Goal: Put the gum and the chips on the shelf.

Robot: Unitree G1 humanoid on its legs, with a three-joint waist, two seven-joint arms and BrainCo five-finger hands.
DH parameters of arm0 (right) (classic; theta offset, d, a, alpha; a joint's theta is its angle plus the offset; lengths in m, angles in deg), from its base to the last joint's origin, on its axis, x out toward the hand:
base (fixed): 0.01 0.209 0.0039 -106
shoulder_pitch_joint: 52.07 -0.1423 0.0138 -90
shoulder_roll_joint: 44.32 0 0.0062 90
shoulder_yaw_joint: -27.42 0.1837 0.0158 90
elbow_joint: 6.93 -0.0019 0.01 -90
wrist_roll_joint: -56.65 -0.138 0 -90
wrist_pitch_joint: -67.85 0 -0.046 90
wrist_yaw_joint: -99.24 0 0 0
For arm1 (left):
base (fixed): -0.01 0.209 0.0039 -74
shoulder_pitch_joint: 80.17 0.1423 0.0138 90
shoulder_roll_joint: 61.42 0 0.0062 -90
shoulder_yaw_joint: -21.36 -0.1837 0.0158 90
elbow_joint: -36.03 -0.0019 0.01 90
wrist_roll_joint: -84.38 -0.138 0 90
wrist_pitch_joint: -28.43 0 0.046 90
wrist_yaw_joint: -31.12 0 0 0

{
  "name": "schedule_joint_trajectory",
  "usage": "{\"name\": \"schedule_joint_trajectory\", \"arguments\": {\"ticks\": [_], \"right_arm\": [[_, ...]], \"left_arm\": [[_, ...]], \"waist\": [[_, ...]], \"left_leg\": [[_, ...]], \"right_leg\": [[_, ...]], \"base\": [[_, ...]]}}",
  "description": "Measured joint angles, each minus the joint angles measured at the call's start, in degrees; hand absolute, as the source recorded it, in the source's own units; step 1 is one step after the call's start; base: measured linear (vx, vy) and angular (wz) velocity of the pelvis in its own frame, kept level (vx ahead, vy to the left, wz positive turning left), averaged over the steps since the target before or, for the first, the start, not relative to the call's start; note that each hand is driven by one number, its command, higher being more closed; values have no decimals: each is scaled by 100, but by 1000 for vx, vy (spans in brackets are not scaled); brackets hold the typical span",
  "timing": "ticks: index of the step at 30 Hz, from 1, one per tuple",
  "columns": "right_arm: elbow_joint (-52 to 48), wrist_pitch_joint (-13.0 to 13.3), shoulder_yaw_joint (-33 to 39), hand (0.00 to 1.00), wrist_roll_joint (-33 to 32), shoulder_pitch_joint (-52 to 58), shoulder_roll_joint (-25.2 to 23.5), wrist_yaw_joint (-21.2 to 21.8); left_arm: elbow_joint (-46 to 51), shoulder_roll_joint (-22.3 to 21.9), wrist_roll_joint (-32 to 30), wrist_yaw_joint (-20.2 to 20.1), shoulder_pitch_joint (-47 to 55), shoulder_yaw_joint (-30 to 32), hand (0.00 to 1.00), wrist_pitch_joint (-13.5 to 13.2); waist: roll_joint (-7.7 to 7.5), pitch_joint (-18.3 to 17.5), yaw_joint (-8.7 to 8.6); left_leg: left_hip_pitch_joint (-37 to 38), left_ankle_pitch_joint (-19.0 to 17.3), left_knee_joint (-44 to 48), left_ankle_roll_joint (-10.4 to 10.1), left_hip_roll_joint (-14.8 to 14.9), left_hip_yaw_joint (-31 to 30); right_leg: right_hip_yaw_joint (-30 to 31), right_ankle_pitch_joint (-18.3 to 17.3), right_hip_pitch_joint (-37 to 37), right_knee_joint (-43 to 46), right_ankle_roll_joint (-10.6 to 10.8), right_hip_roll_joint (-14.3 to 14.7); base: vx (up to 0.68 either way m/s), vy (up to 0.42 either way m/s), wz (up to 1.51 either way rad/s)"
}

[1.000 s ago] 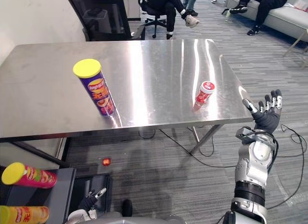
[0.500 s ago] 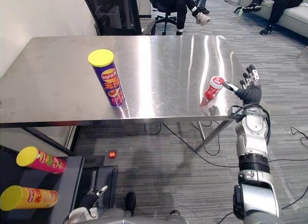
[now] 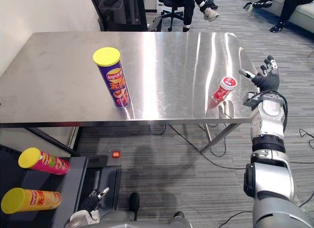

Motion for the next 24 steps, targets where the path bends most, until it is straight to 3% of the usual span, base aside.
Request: {"name": "schedule_joint_trajectory", "arguments": {"ticks": [24], "right_arm": [[299,-98,-578,0,227,-230,-77,230]], "left_arm": [[214,40,80,4,-23,-26,0,-1]], "waist": [[-67,298,18]], "left_leg": [[-7,-33,-6,-48,54,25]], "right_leg": [[-7,-24,-3,-13,-41,15]], "base": [[16,0,0]]}}
